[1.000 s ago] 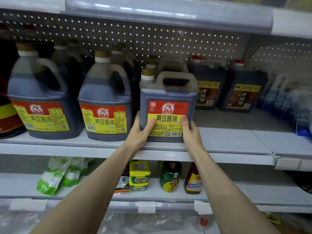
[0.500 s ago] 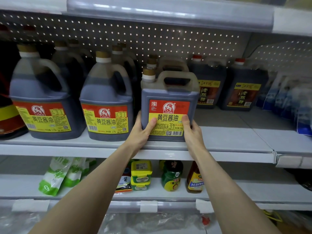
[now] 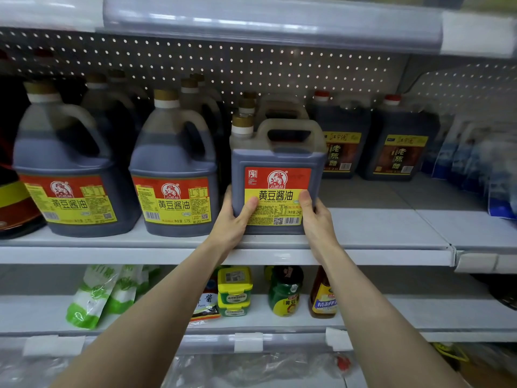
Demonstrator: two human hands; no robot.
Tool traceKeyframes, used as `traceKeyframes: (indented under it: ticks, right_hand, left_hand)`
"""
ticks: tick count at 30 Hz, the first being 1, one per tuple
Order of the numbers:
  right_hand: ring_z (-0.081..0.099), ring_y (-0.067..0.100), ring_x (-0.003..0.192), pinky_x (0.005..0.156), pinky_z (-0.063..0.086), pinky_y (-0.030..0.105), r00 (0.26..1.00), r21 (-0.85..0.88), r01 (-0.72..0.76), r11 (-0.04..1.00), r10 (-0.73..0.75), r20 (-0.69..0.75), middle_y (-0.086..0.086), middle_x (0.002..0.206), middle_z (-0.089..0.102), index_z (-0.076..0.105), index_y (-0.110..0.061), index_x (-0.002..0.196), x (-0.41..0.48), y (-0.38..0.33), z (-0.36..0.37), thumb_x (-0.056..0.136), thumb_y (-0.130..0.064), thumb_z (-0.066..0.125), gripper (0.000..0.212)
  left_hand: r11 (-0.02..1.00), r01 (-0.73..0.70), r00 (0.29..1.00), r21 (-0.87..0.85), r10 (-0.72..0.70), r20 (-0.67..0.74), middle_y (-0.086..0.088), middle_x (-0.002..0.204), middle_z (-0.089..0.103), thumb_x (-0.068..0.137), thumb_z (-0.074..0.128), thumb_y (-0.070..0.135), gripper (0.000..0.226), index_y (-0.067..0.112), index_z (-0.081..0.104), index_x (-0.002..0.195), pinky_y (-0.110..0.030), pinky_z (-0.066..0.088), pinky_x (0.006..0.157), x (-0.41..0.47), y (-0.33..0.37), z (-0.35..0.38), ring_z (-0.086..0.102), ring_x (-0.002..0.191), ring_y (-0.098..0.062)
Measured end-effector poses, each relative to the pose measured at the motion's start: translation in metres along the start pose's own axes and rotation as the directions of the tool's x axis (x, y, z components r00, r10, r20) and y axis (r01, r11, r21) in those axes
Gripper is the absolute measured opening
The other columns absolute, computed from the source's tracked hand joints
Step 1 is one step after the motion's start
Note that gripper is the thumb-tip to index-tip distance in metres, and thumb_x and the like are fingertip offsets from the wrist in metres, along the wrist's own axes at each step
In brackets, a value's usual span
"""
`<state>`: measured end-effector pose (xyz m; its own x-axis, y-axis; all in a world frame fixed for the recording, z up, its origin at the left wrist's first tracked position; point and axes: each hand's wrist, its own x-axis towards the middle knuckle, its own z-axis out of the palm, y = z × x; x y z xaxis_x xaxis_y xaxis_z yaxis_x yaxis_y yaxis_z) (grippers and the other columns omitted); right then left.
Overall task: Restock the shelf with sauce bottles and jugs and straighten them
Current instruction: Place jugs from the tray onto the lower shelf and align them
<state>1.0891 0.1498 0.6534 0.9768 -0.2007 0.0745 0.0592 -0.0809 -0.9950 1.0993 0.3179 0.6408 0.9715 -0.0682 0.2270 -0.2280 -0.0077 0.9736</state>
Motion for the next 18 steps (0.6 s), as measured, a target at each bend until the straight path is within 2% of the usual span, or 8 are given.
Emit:
traceKeyframes:
  ticks: [6,11,14,18]
  right_hand:
    - [0.062,0.007,0.098,0.081,0.046,0.02,1.0,-0.006,0.001,1.0,-0.001,0.005,-0.011,0.103,0.066,0.052,-0.029,0.12,0.0008,0.0013,0.0005,0.072,-0.067,0.044,0.062]
    - [0.061,0.012,0.105,0.091,0.045,0.027,1.0,-0.017,0.006,1.0,-0.005,0.007,-0.004,0.115,0.065,0.05,-0.024,0.132,0.0016,0.0037,-0.0004,0.072,-0.068,0.043,0.075]
    - [0.061,0.013,0.106,0.092,0.045,0.027,1.0,-0.026,0.001,1.0,-0.001,0.012,-0.003,0.117,0.065,0.05,-0.023,0.134,0.0009,0.0039,0.0007,0.072,-0.069,0.043,0.076]
    - [0.061,0.01,0.103,0.085,0.044,0.021,1.0,-0.027,-0.006,1.0,0.007,0.023,-0.005,0.114,0.065,0.049,-0.023,0.134,0.0,0.0008,-0.0003,0.073,-0.067,0.043,0.076]
  left_hand:
    - [1.0,0.004,1.0,0.004,-0.004,0.002,0.007,0.128,0.057,0.079,0.053,0.051,0.072,0.024,0.033,0.143,-0.005,0.046,0.082,0.0008,0.0002,-0.0011,0.056,0.112,0.001]
    - [1.0,0.005,1.0,-0.002,-0.005,0.015,0.008,0.129,0.057,0.081,0.053,0.049,0.07,0.025,0.033,0.143,-0.008,0.047,0.084,-0.0003,0.0007,-0.0009,0.056,0.113,0.001]
    - [1.0,0.005,1.0,-0.008,-0.005,0.007,0.008,0.128,0.057,0.081,0.053,0.049,0.069,0.024,0.034,0.142,-0.006,0.046,0.083,-0.0011,0.0005,-0.0016,0.056,0.111,0.003]
    - [1.0,0.007,1.0,-0.012,-0.007,0.003,0.008,0.128,0.057,0.087,0.053,0.043,0.062,0.024,0.034,0.143,-0.006,0.046,0.082,0.0001,0.0001,-0.0005,0.056,0.11,0.003]
